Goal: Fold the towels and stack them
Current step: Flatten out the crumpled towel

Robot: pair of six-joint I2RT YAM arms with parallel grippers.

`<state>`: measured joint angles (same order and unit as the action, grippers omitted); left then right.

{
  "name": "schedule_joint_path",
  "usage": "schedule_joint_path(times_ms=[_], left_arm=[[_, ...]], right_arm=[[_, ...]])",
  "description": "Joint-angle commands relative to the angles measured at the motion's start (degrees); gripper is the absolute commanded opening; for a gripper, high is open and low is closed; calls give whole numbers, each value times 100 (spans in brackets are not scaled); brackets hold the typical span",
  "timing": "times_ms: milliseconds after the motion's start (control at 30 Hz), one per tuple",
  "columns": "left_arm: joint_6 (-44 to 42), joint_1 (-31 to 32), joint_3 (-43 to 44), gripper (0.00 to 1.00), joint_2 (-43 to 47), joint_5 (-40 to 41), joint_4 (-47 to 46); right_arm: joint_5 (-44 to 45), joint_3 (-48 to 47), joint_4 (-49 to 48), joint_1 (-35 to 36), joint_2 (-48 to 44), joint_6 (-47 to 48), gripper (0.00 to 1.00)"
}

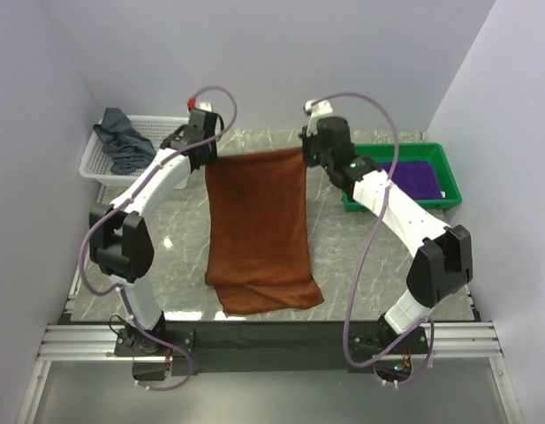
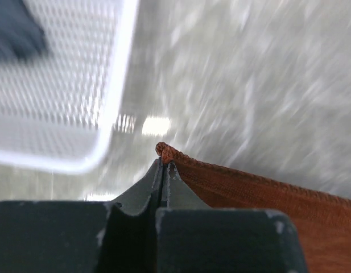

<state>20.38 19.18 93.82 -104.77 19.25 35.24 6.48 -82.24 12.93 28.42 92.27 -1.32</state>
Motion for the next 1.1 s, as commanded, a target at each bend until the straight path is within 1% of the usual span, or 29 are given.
schedule_joint_path(times_ms=[0,67,100,233,300,367,500,567,600,667,733,833,900,933,1000,1033,1067], left_arm=[[-263,-37,609,1,168,492,-544],[-315,-46,865,1,72,571,-632],[-368,-46,1127,1,19,659,-668],[-465,-46,1805,1,-193,677,-834],[-526,-46,2051,1,-219,686,-1150],[-588,-46,2227,1,-271,712,-1518],[-746,-46,2562,1,-517,747,-1784],[-790,-46,2580,1,-614,782,-1872],[-808,-46,2589,1,-641,817,-1907],[-799,-46,2598,1,-606,783,-1881],[-799,-46,2545,1,-449,730,-1995],[-738,-37,2676,1,-264,730,-1864],[-694,-28,2703,1,52,608,-1863],[-693,-20,2685,1,323,555,-1881],[-754,77,2659,0,597,502,-1907],[-816,121,2650,0,868,519,-1925],[-877,260,2633,0,1010,545,-1925]], right_arm=[[363,-703,-97,-319,281,501,0],[398,-1038,-63,-373,466,580,0],[450,-1362,-45,-390,554,720,0],[652,-1935,-132,-460,924,1090,0],[688,-2190,-273,-496,1056,1230,0],[767,-2331,-544,-522,1161,1336,0],[960,-2770,-906,-522,1451,1774,0],[1022,-2929,-941,-531,1679,1881,0],[1039,-3156,-880,-540,1767,1968,0],[987,-3403,-565,-514,1865,1952,0],[803,-3326,-616,-514,1691,1916,0],[671,-3141,-651,-513,1305,1864,0],[531,-2957,-651,-513,1031,1811,0],[460,-2913,-634,-513,725,1794,0],[215,-2790,-607,-513,425,1741,0],[109,-2780,-564,-513,128,1732,0],[3,-2789,-433,-513,-6,1706,0]])
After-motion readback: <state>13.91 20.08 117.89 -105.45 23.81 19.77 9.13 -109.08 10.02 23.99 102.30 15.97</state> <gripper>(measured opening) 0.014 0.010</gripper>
